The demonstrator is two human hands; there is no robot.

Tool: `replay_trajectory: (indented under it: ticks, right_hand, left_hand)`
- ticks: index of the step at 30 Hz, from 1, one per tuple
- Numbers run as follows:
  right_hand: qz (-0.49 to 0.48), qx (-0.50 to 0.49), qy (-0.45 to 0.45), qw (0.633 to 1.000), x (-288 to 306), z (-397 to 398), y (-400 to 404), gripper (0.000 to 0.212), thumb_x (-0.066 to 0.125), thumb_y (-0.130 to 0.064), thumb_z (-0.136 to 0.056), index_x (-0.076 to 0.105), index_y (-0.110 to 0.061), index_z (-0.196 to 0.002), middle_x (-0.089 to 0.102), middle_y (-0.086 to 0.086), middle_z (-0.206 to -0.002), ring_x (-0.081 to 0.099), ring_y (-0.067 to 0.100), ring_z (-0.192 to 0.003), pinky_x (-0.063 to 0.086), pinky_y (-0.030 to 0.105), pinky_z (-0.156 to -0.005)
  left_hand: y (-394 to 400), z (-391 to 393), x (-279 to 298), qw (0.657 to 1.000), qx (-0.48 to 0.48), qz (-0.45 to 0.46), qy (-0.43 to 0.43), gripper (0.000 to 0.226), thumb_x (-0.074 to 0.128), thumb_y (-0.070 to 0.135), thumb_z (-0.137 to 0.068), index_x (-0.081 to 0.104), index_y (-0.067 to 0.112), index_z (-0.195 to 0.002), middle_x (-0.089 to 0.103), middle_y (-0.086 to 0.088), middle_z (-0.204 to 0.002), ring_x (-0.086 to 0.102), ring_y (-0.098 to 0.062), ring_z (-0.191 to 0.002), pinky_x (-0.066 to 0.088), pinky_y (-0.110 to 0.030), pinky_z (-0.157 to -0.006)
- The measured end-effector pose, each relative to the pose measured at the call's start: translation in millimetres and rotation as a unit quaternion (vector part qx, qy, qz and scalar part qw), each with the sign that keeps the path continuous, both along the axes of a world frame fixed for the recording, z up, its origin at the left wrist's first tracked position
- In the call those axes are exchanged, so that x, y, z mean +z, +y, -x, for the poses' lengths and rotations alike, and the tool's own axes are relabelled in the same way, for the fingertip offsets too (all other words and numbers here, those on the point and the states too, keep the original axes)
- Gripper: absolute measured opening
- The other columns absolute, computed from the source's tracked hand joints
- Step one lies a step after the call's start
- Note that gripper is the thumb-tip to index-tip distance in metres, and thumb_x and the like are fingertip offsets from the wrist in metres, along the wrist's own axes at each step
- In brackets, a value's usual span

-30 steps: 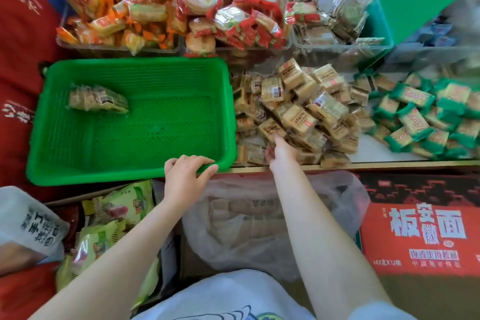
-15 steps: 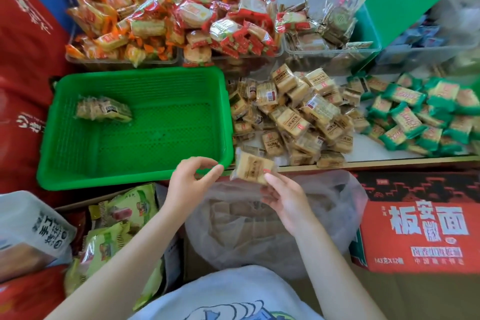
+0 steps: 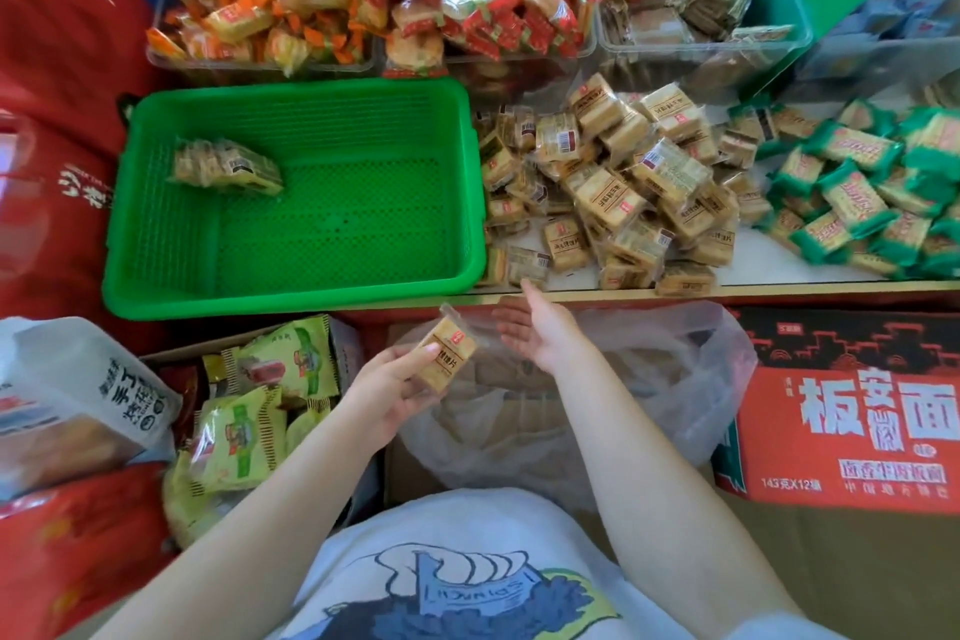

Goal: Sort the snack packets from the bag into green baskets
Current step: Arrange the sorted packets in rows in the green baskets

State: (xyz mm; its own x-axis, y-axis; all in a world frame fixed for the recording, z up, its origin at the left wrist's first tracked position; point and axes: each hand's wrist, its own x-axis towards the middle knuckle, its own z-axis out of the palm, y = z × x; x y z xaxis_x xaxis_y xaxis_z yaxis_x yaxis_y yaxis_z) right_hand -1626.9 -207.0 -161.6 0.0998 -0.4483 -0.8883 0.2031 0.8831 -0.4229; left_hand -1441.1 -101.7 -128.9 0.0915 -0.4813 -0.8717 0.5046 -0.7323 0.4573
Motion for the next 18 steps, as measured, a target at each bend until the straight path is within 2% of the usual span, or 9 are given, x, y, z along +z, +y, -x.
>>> replay_trajectory:
  ticks: [2, 4, 6, 8, 10, 12, 13, 16, 18]
  right_hand:
    - [-0.007, -0.014, -0.014, 1.0, -1.4, -11.9, -6.1, 0.031, 0.058, -0.039, -0.1, 0.063, -0.011, -0.113, 0.071, 0.008, -0.09, 0.063, 0.018, -0.07, 0.052, 0.028, -0.058]
    - [-0.001, -0.032, -0.017, 0.999, 0.8, -18.8, -10.9, 0.018, 0.061, -0.028, -0.1, 0.063, -0.011, -0.102, 0.066, 0.005, -0.08, 0.056, 0.015, -0.064, 0.048, 0.027, -0.058]
    - [0.014, -0.056, -0.015, 0.998, 5.3, -18.8, -12.5, 0.011, 0.06, -0.02, -0.1, 0.062, -0.011, -0.094, 0.063, 0.004, -0.079, 0.056, 0.016, -0.067, 0.047, 0.028, -0.061]
    - [0.046, -0.077, 0.007, 0.996, 8.3, -10.6, -10.9, 0.012, 0.059, -0.016, -0.099, 0.063, -0.012, -0.089, 0.064, 0.004, -0.087, 0.061, 0.019, -0.081, 0.05, 0.031, -0.068]
    - [0.115, -0.055, 0.066, 0.99, 13.5, 4.9, -4.7, 0.014, 0.06, -0.014, -0.096, 0.065, -0.013, -0.083, 0.068, 0.005, -0.102, 0.062, 0.024, -0.1, 0.051, 0.036, -0.08]
    - [0.166, -0.039, 0.094, 0.981, 22.1, 23.5, 5.7, 0.011, 0.061, -0.009, -0.092, 0.066, -0.01, -0.082, 0.071, 0.01, -0.11, 0.063, 0.025, -0.105, 0.049, 0.038, -0.091]
    - [0.177, -0.051, 0.09, 0.979, 26.0, 34.0, 11.1, 0.01, 0.06, -0.006, -0.092, 0.066, -0.008, -0.084, 0.071, 0.011, -0.108, 0.064, 0.025, -0.102, 0.049, 0.038, -0.093]
    - [0.193, -0.083, 0.08, 0.974, 36.7, 62.4, 23.0, 0.019, 0.053, -0.007, -0.097, 0.058, -0.01, -0.079, 0.065, 0.008, -0.087, 0.063, 0.022, -0.082, 0.048, 0.033, -0.076]
    - [0.178, -0.091, 0.076, 0.977, 42.4, 72.4, 27.3, 0.017, 0.049, -0.009, -0.099, 0.059, -0.01, -0.085, 0.064, 0.01, -0.084, 0.062, 0.021, -0.073, 0.047, 0.035, -0.068]
  left_hand:
    - [-0.4, 1.3, -0.6, 1.0, 0.01, -0.005, 0.01, 0.031, 0.069, 0.011, -0.092, 0.05, 0.006, -0.115, 0.07, -0.022, -0.113, 0.07, -0.028, -0.096, 0.059, -0.042, -0.079]
    - [-0.6, 0.6, -1.9, 1.0, 0.005, -0.004, 0.019, 0.038, 0.068, 0.009, -0.092, 0.046, 0.005, -0.122, 0.069, -0.022, -0.114, 0.07, -0.03, -0.098, 0.059, -0.044, -0.083]
    - [0.1, -1.0, -4.4, 1.0, -0.009, 0.002, 0.024, 0.046, 0.068, 0.009, -0.092, 0.043, 0.004, -0.13, 0.07, -0.022, -0.115, 0.071, -0.031, -0.101, 0.057, -0.045, -0.088]
    - [0.4, -1.3, -4.9, 0.999, -0.031, 0.015, 0.023, 0.049, 0.067, 0.01, -0.092, 0.044, 0.005, -0.135, 0.071, -0.019, -0.116, 0.07, -0.03, -0.104, 0.057, -0.043, -0.089]
    - [-0.8, -0.5, -5.6, 0.997, -0.062, 0.031, 0.017, 0.048, 0.066, 0.012, -0.093, 0.048, 0.01, -0.137, 0.072, -0.014, -0.118, 0.07, -0.027, -0.106, 0.056, -0.039, -0.087]
    - [-2.9, 1.7, -7.7, 0.996, -0.085, 0.038, 0.006, 0.046, 0.066, 0.013, -0.093, 0.051, 0.012, -0.137, 0.072, -0.013, -0.117, 0.07, -0.026, -0.106, 0.056, -0.037, -0.087]
    - [-4.7, 4.0, -8.1, 0.995, -0.09, 0.038, 0.003, 0.048, 0.067, 0.013, -0.093, 0.051, 0.011, -0.137, 0.072, -0.014, -0.116, 0.07, -0.026, -0.104, 0.056, -0.037, -0.086]
    - [-12.1, 13.7, -8.6, 0.994, -0.103, 0.028, -0.006, 0.051, 0.07, 0.021, -0.091, 0.051, 0.012, -0.137, 0.074, -0.013, -0.111, 0.072, -0.024, -0.097, 0.056, -0.034, -0.074]
    - [-17.0, 20.0, -9.2, 0.992, -0.126, 0.025, -0.013, 0.05, 0.071, 0.032, -0.09, 0.054, 0.015, -0.134, 0.075, -0.011, -0.108, 0.073, -0.023, -0.093, 0.055, -0.031, -0.069]
